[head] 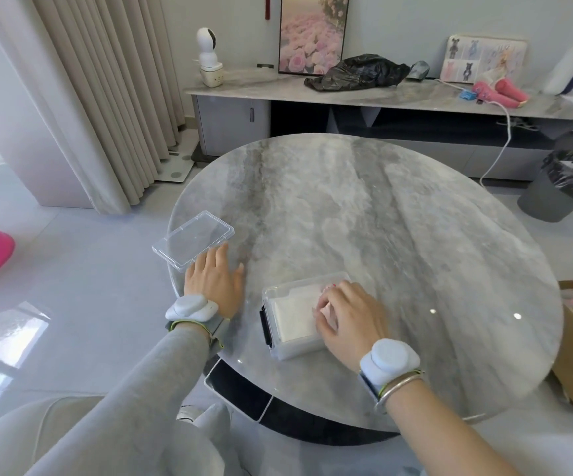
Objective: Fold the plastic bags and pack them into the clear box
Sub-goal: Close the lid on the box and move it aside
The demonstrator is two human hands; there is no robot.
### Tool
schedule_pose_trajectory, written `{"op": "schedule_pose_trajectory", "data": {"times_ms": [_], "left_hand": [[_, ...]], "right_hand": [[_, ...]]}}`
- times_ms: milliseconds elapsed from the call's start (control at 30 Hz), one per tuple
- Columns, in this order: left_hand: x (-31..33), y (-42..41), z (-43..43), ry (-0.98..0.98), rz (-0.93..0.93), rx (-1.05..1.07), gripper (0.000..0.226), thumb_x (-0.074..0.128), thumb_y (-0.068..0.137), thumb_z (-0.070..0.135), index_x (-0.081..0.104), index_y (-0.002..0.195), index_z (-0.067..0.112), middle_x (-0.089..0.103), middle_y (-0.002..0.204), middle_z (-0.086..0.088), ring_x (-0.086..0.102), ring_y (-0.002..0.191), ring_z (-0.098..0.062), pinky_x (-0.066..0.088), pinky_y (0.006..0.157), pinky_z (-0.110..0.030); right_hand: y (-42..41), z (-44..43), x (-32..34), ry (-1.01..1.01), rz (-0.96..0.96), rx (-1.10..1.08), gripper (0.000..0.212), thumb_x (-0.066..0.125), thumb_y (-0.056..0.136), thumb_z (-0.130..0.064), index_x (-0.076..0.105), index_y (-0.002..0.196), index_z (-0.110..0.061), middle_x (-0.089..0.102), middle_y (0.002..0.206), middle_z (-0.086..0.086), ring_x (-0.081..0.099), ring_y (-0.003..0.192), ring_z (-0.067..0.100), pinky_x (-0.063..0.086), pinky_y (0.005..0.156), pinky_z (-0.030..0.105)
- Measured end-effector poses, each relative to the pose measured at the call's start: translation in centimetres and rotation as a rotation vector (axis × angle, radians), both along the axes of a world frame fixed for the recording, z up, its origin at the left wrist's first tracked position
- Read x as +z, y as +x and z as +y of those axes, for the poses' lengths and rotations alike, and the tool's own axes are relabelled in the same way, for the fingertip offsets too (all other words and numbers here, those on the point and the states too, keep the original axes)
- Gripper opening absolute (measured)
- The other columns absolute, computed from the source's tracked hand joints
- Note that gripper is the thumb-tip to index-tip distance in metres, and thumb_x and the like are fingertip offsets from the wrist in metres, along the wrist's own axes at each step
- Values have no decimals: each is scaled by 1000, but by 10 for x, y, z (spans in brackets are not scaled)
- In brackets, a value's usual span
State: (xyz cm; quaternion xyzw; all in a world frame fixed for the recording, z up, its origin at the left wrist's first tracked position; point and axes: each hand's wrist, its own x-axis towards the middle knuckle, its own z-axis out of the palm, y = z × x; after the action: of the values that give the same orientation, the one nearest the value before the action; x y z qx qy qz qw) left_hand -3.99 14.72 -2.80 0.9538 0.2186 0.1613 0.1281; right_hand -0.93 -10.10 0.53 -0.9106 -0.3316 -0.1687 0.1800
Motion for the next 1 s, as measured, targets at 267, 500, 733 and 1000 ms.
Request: {"op": "schedule_pose_trajectory", "data": {"times_ms": [267,500,733,1000], "left_hand": [[-36,0,36,104,375,62,60,21,98,58,35,147,26,0,162,-16,-6,149,-33,-6,119,-50],[-42,-6,28,107,359,17,62,29,101,46,25,152,11,19,160,-12,8,149,-30,13,119,-44],[-39,-1,36,207,295,0,61,43,96,42,34,148,12,13,159,-23,9,148,-37,5,118,-51],[-40,-7,32,146,312,34,68,32,99,51,24,153,12,16,160,-16,14,148,-31,17,119,-42]], "right_hand": [[-3,4,-2,-47,-65,246,28,49,91,-41,65,74,-24,56,79,-7,51,73,16,33,72,24],[-12,2,-9,-111,36,296,57,19,101,-46,73,101,-31,69,111,-12,63,103,11,50,86,28],[-15,2,-12,-122,89,285,58,16,101,-48,70,111,-29,67,119,-12,60,112,11,47,93,28],[-18,2,-20,-130,68,256,54,19,102,-46,68,115,-29,66,121,-11,58,116,13,48,95,32]]}}
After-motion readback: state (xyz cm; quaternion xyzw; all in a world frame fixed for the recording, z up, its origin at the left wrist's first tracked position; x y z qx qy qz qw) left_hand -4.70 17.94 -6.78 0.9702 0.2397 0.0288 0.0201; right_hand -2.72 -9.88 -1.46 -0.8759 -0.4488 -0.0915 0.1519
